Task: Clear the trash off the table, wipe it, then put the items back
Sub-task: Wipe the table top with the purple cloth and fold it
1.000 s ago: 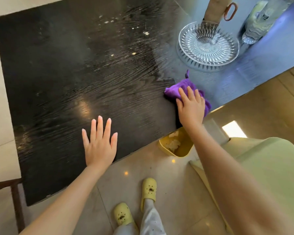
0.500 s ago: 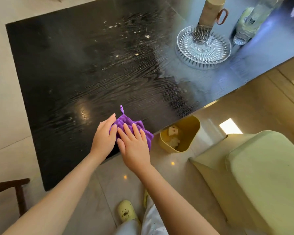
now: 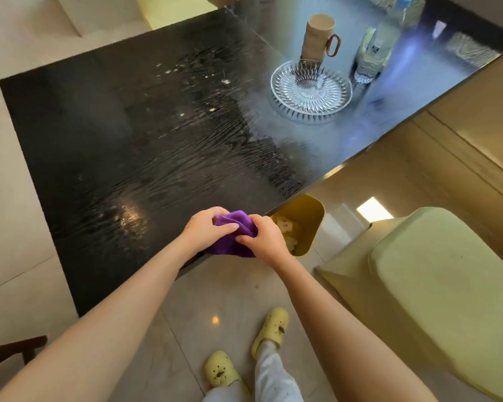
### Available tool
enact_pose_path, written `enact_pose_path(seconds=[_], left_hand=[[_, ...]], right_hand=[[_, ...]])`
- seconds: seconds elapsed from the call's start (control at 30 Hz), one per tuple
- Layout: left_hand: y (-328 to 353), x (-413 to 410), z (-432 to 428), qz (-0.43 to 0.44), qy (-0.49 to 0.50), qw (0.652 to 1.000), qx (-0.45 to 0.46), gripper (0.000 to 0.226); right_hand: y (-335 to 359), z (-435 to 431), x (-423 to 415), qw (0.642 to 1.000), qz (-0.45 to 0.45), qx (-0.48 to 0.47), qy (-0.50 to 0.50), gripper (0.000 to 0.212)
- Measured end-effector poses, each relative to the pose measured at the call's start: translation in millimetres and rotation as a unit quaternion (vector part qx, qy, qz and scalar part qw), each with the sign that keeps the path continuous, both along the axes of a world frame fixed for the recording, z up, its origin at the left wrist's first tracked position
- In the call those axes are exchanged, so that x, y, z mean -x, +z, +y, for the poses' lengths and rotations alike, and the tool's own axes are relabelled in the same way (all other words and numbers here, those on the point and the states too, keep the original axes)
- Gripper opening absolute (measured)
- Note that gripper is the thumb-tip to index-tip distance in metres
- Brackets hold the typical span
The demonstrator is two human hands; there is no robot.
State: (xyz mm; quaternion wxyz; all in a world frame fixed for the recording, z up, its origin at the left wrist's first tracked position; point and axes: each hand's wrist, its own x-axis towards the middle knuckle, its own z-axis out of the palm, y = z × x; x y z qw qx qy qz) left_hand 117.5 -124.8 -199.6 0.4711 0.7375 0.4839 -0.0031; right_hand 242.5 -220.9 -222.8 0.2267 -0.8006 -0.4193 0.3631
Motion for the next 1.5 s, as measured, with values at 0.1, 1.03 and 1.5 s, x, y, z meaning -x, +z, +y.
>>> enact_pose_path(seconds=[0.1,1.03,1.5], left_hand=[[30,-31,-1,-0.025,-0.055,0.998,-0.009,0.019],[203,-337,83,-0.192,-0.263,0.878,-0.349,0.028],[208,-455,120,-0.269,-0.304,0.885,-0.229,0.013]], right_hand=[[26,-6,-40,0.999,-0.038,-0.031,0.021,0.04],[262,19,-358,0.925,-0.353,-0.142,0.0,0.015],[252,33,-453,0.952,-0.187,-0.209,-0.121,0.004]])
